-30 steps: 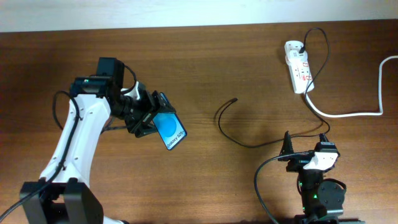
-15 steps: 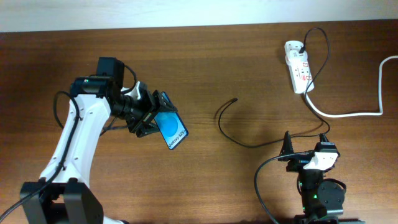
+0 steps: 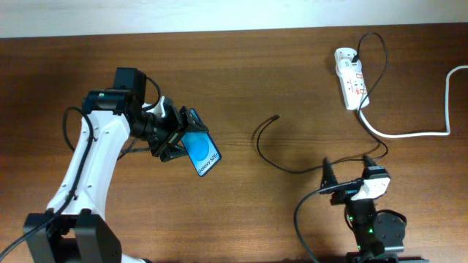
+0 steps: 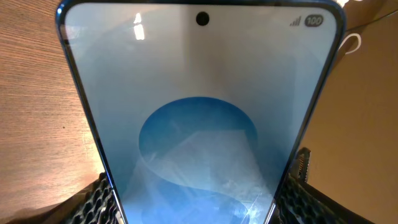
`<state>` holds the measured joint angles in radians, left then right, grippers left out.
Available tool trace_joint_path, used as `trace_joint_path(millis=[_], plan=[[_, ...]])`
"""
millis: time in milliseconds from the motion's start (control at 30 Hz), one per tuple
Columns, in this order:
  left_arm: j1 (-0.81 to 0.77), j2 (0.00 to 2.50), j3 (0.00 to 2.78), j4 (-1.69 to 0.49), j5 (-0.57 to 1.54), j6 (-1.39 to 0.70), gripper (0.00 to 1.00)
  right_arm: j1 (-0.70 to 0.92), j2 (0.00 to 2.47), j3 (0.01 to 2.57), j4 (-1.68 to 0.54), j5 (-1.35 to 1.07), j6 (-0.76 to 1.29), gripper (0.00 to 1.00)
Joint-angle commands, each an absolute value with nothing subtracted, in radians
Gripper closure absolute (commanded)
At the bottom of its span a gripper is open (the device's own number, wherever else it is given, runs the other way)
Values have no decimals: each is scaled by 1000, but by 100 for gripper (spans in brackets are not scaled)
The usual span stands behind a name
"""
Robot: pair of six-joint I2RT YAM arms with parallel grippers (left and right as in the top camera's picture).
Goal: Plug charger to phone and switch on socket
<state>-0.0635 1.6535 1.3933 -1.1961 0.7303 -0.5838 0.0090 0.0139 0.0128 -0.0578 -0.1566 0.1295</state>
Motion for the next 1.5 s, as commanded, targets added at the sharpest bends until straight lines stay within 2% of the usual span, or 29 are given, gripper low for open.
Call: trace_joint_path(millis=[0,100,200,333,600,800,1033,1200,1300,1400,1467], plan=[[-63,1655,1413,-1197,771,-567,69,6,6,6,-47,-493,478,2],[-63,1655,1413,-1190,761,-567,69,6,6,6,-51,-810,774,2],[-63,1655,1413,-1181,759,-567,69,6,6,6,-71,-1164,907,2],[-63,1655,1413,-1174,752,-568,69,6,6,6,-71,-1261,968,2],[-63,1655,1413,-1174,752,-567,69,6,6,6,-63,-1154,995,2],[-63,1655,1413,-1144,752,-568,69,6,6,6,-64,-1146,868,2],[-65,1655,1413,-1125,705,-664,70,7,6,6,-63,-1056,826,2],[-65,1655,1413,-1110,676,-781,72,6,14,15,-88,-893,839,2],[-65,1655,1413,-1106,661,-826,73,6,48,61,-145,-831,715,2],[-65,1655,1413,-1107,661,-826,70,6,152,220,-374,-606,440,2],[-65,1655,1413,-1106,661,-826,71,6,245,340,-447,-545,344,2]])
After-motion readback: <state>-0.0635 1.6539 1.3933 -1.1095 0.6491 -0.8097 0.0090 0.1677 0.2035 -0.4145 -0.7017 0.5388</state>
